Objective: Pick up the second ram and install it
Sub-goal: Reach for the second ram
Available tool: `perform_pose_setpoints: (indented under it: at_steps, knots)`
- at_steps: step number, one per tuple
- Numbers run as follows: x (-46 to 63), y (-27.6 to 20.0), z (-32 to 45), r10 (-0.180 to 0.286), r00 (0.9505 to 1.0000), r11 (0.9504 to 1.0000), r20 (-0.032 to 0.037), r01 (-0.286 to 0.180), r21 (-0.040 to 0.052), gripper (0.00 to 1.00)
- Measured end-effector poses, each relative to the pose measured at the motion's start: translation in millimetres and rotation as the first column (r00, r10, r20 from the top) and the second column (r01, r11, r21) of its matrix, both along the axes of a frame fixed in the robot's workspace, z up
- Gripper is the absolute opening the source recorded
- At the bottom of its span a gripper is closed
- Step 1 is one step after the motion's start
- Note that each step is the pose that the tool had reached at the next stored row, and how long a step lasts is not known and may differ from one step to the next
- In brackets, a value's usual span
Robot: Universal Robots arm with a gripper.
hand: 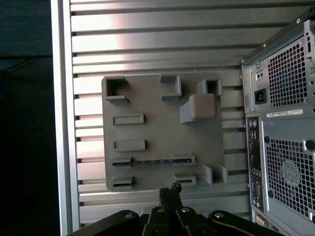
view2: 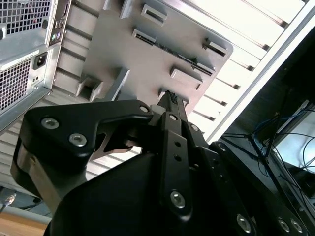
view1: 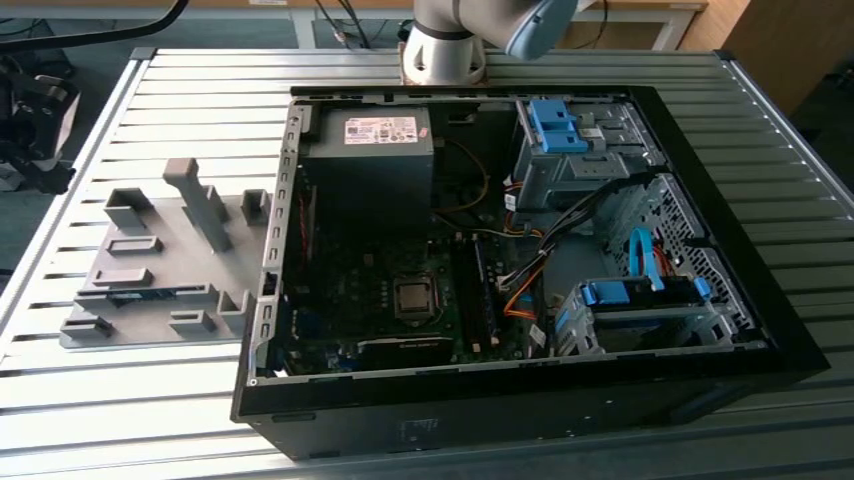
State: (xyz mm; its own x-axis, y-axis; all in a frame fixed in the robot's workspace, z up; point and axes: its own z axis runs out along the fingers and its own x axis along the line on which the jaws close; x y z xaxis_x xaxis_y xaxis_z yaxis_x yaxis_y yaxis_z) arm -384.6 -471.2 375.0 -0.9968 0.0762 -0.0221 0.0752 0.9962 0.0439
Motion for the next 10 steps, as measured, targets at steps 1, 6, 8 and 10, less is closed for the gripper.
perform_pose_setpoints:
  at_steps: [1, 6, 8, 10]
  knots:
    - [0.6, 0.0, 0.0, 0.000, 1.0000, 1.0000, 0.0001, 0.000, 0.0000, 0.10]
    - [-0.1, 0.1, -0.1, 0.000, 1.0000, 1.0000, 0.0000, 0.000, 0.0000, 0.10]
    - [-1.1, 0.1, 0.0, 0.000, 1.0000, 1.0000, -0.0001, 0.000, -0.0001, 0.10]
    - [-1.1, 0.1, -0.1, 0.000, 1.0000, 1.0000, 0.0000, 0.000, 0.0000, 0.10]
